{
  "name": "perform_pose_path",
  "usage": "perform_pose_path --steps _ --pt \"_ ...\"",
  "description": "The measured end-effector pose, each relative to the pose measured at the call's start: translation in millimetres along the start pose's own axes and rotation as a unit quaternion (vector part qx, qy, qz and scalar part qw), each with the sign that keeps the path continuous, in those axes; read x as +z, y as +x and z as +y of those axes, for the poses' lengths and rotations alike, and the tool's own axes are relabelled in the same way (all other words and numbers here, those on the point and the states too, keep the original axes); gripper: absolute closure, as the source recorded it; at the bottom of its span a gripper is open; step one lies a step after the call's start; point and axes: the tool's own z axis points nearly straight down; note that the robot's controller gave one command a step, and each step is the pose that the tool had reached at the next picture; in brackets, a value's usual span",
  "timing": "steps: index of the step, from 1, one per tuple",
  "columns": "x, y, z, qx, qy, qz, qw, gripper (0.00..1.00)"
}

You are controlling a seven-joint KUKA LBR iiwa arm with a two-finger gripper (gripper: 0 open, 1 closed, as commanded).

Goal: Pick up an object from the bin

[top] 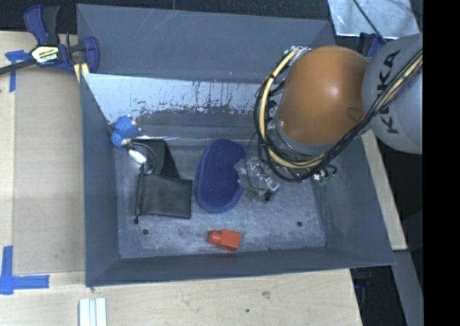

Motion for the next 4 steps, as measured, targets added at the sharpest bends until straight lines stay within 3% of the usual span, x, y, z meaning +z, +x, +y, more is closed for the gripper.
perform_pose_path --steps 1,2,3,4 --pt "-2 -0.9 -1 0.0 0.001 -0.0018 1.0 0.0" --pt "107 -63.1 -44 -0.118 0.001 -0.0043 0.993 0.0" --pt "103 -62.3 -47 -0.116 0.003 -0.0023 0.9932 1.0" --pt "-57 -59.2 -35 -0.135 0.005 -0.0058 0.9908 1.0"
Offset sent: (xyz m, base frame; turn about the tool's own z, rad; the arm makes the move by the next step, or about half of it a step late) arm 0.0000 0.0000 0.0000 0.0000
